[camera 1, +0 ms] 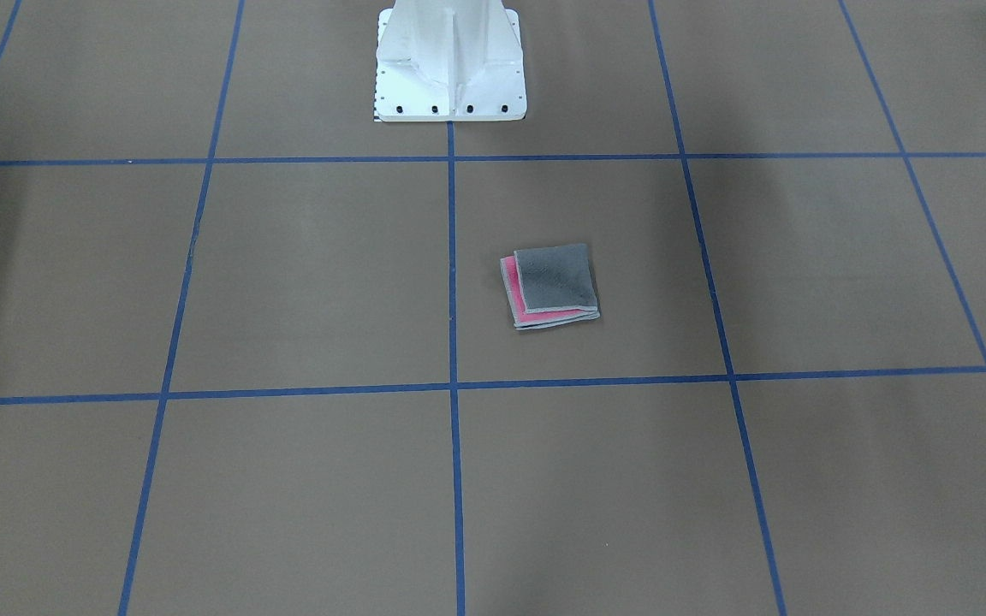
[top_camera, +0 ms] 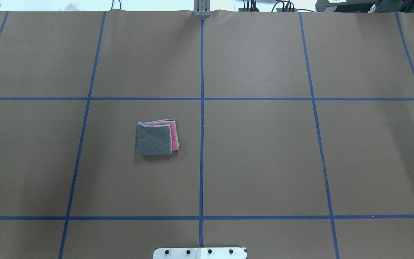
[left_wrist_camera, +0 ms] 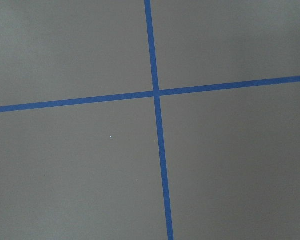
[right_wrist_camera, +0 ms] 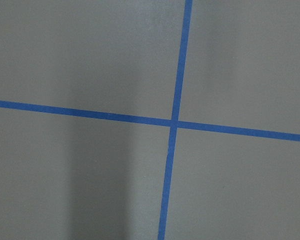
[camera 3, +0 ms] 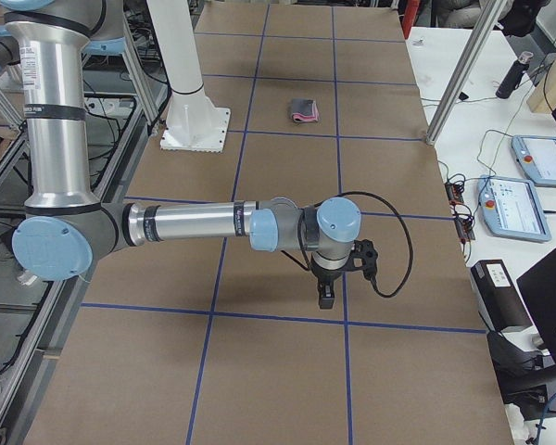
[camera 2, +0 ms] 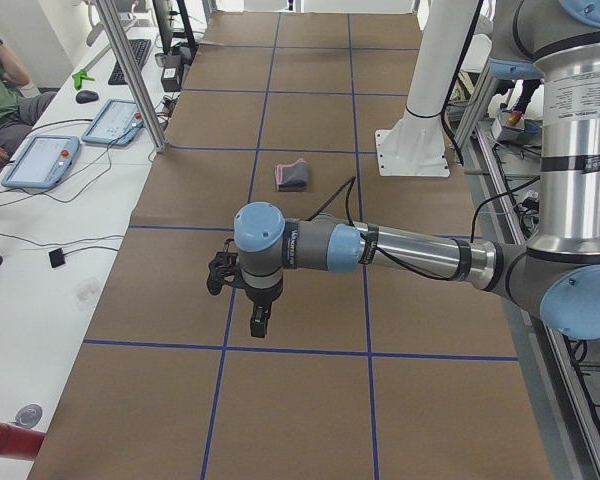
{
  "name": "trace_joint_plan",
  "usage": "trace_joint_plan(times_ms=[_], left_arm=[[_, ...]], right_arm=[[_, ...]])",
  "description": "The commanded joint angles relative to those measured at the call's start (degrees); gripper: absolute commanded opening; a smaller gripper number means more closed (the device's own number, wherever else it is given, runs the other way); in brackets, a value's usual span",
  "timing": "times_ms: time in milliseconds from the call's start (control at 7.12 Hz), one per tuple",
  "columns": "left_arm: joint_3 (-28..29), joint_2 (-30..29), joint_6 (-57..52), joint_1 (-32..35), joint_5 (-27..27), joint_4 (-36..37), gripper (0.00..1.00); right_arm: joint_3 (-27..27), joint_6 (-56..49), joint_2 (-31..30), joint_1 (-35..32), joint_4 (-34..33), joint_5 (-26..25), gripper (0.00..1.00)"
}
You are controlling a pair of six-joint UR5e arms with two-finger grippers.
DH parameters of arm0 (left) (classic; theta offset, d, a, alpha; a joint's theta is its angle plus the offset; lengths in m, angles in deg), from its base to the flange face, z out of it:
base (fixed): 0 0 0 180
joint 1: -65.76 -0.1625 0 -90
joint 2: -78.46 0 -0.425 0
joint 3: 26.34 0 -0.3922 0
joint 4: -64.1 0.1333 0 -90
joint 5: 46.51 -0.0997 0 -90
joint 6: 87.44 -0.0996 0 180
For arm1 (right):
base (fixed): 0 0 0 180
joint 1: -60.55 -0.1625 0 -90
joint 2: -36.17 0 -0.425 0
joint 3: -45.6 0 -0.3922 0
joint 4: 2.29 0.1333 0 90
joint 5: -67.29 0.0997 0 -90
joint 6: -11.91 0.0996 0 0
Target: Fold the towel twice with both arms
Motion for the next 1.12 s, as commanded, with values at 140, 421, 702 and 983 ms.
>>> trace_joint_plan(times_ms=[140,421,702,983], left_arm=[[0.0,0.0,-0.2,0.0,-0.2,0.1,1.0],[0.1,0.0,-0.1,0.0,-0.2,0.1,1.0],[0.4,0.0,-0.2,0.0,-0.2,-0.1,1.0],[0.8,0.0,-0.2,0.0,-0.2,-0.1,1.0]], right_arm=[[0.8,1.0,-1.2,0.0,0.2,0.4,1.0],[0.7,1.2,-1.2,0.0,0.2,0.4,1.0],[0.8,1.3,-1.1,0.0,0.2,0.4,1.0],[0.9,1.3,-1.1,0.0,0.2,0.4,1.0]])
